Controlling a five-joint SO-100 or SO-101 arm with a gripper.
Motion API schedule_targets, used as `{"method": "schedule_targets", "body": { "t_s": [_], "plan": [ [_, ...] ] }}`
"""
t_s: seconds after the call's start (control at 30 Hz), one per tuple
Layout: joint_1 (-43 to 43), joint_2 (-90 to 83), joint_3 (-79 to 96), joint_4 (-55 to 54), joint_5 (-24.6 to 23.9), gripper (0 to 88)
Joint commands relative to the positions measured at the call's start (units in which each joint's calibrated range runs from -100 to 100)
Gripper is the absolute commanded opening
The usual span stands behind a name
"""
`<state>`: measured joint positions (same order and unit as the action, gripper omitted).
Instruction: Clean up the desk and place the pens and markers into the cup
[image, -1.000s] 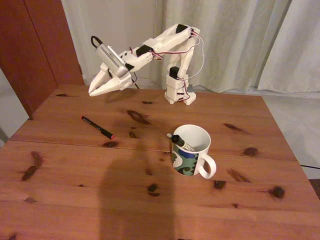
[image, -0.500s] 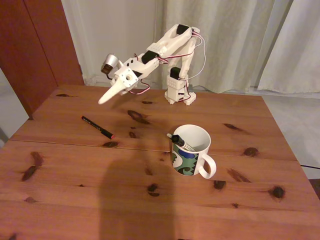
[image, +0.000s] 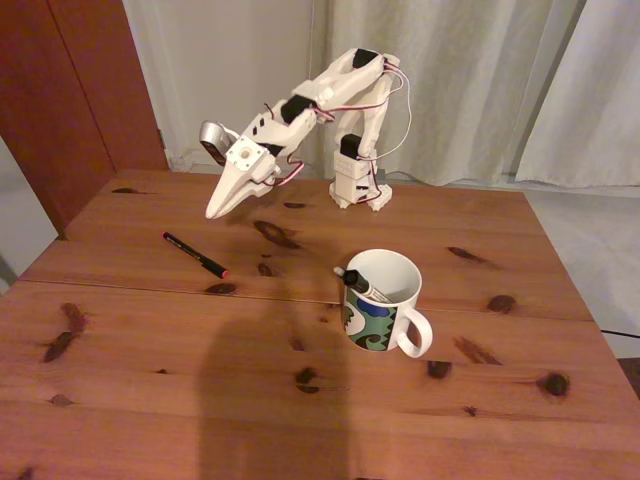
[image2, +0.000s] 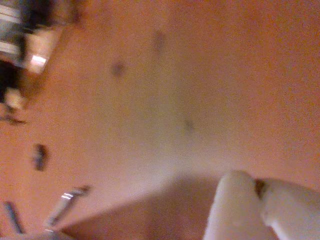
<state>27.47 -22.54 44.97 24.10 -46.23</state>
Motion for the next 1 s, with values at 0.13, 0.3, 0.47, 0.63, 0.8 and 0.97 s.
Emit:
{"method": "schedule_targets", "body": {
  "t_s": [0.13, 0.3, 0.47, 0.63, 0.8, 0.97],
  "plan": [
    [-1.9, 2.5, -15.0, 29.0, -0.4, 0.8],
    [-2.4, 7.1, -20.9, 38.7, -1.8, 0.8],
    [-2.7, 13.6, -26.9, 40.2, -6.1, 0.8],
    [-1.9, 19.7, -31.5, 40.2, -8.5, 0.8],
    [1.0, 24.4, -34.5, 40.2, -8.6, 0.8],
    [3.2, 29.9, -39.5, 40.3, -8.6, 0.8]
  ]
}}
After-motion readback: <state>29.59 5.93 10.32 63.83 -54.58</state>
